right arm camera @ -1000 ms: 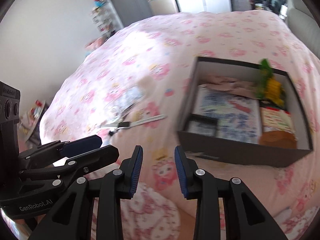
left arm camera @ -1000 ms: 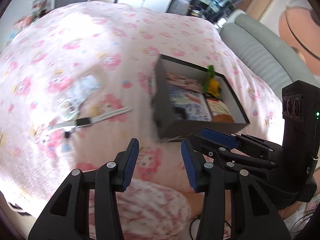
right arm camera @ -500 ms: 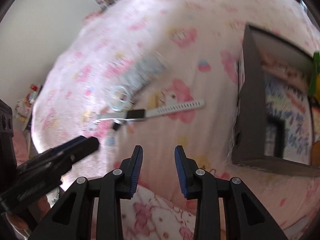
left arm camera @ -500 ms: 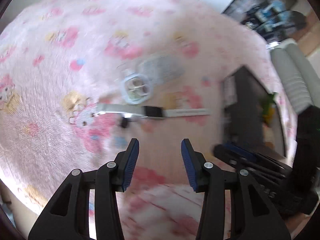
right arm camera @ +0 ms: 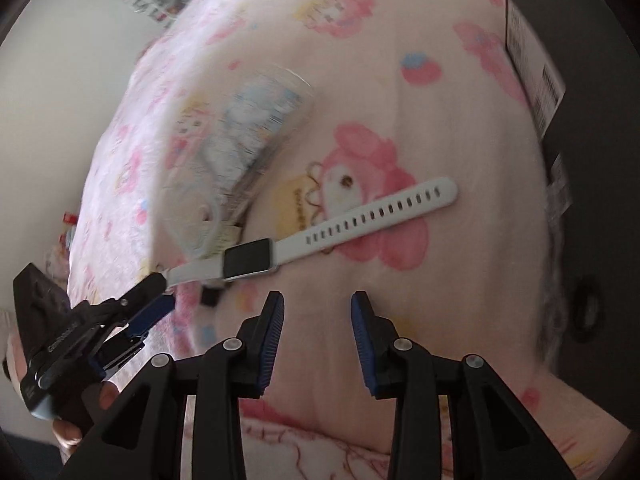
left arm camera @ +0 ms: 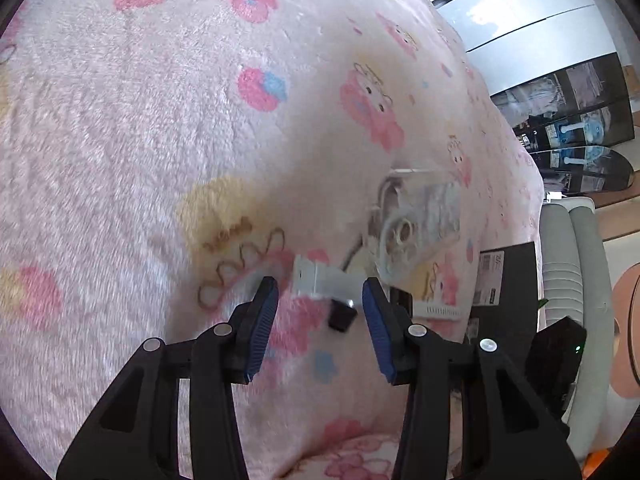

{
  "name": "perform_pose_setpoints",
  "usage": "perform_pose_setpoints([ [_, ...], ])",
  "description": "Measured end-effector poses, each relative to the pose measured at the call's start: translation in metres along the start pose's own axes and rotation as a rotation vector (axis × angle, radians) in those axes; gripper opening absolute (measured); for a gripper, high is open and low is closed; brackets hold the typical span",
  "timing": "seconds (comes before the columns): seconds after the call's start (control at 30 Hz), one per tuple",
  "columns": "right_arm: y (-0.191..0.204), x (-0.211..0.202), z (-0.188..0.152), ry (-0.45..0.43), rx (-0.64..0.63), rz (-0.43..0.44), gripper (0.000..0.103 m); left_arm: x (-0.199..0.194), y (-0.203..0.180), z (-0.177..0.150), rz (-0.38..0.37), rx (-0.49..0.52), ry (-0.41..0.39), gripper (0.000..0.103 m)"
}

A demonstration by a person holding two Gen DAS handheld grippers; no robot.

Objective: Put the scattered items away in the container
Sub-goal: 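Grasp the white watch strap with the right tool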

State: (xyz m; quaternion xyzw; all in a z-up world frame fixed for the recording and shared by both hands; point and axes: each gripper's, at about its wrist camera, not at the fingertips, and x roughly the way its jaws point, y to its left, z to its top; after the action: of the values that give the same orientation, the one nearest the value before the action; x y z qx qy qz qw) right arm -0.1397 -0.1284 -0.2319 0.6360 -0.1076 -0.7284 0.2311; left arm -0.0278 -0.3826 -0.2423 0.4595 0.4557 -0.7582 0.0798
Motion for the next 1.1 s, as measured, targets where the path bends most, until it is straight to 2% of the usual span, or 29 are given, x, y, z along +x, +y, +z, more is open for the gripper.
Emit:
perform_pose_setpoints([
  [0.1,-0.003,0.005,0.004,-0.008,0.023,0.021,0.031,0.008,0.001,0.007,-0.035,-0.013,0.004,0.044],
  [0.13,-0.004,0.004,0.006,-0.013,0.030,0.031,0.031,0.010,0.001,0.009,-0.040,-0.010,0.002,0.041],
  [0.17,-0.005,0.004,0.008,-0.014,0.036,0.036,0.031,0.011,0.000,0.010,-0.035,-0.010,0.005,0.033],
  [0.2,-0.006,0.005,0.011,-0.006,0.046,0.041,0.031,0.011,0.000,0.010,-0.022,-0.013,0.012,0.029],
  [0.3,-0.008,0.011,0.016,0.030,0.050,0.057,0.039,0.011,0.002,0.010,-0.031,-0.032,0.025,0.027],
  [0.4,-0.008,0.011,0.020,0.045,0.052,0.066,0.039,0.006,0.007,0.008,-0.062,-0.055,0.042,0.027],
  [0.5,-0.017,0.002,0.024,0.007,0.127,0.093,0.039,0.001,0.011,0.002,-0.073,-0.064,0.052,0.032],
  [0.57,-0.022,-0.003,0.026,-0.034,0.168,0.074,0.039,0.001,0.014,-0.002,-0.111,-0.076,0.075,0.040],
  [0.63,-0.026,-0.003,0.029,-0.052,0.199,0.078,0.039,0.004,0.013,-0.003,-0.143,-0.076,0.085,0.043],
  [0.7,-0.027,0.004,0.034,-0.037,0.204,0.076,0.039,0.010,0.013,-0.001,-0.131,-0.084,0.073,0.043],
  [0.8,-0.026,0.013,0.039,-0.027,0.197,0.081,0.041,0.017,0.013,0.003,-0.138,-0.117,0.052,0.040],
  [0.83,-0.026,0.014,0.040,-0.026,0.193,0.081,0.041,0.016,0.011,0.004,-0.131,-0.114,0.034,0.033],
  [0.93,-0.024,0.014,0.045,-0.037,0.180,0.099,0.040,0.015,0.003,0.004,-0.087,-0.087,0.014,0.024],
  [0.97,-0.021,0.013,0.047,-0.043,0.161,0.103,0.036,0.013,0.002,0.003,-0.092,-0.086,0.009,0.020],
  [1.0,-0.017,0.010,0.048,-0.051,0.128,0.107,0.023,0.010,0.001,0.002,-0.095,-0.082,0.006,0.014],
  [1.1,-0.007,0.001,0.047,-0.063,0.051,0.115,0.011,-0.004,-0.004,-0.002,-0.074,-0.050,-0.017,0.011],
])
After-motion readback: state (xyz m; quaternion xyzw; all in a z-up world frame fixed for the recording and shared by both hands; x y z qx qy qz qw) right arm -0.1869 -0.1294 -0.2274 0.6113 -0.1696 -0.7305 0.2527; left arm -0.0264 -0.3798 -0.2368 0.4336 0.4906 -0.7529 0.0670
